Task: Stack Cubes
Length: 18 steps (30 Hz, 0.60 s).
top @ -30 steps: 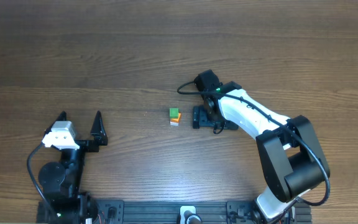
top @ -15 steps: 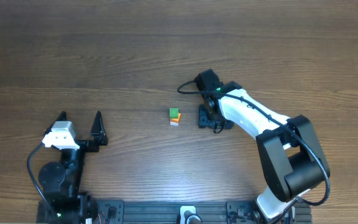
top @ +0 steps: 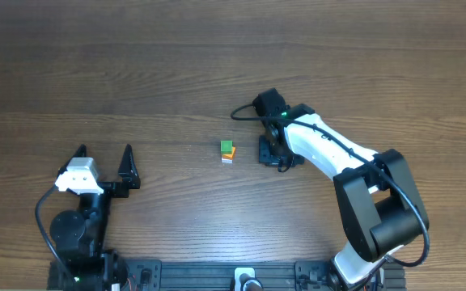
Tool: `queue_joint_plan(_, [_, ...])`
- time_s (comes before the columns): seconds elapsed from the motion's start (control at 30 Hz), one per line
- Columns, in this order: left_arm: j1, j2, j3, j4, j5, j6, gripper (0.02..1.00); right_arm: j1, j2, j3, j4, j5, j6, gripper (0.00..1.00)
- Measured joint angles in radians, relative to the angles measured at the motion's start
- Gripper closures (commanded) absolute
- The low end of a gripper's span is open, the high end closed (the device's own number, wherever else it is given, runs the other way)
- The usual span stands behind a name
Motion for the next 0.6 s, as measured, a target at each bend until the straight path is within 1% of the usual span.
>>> queue_joint_plan(0.13, [0.000,0.000,0.000,0.000,0.000,0.000,0.018,0.000,0.000,0.048,-0.064,0.000,0.001,0.755])
queue_joint_plan(0.33, [0.000,0.000,0.000,0.000,0.000,0.000,0.018,0.013,-0.010,0.187,-0.215,0.013,0.001,0.781])
queue_joint_plan(0.6, [0.000,0.000,0.000,0.000,0.000,0.000,0.018,0.119,-0.054,0.430,-0.389,0.033,0.020,0.792])
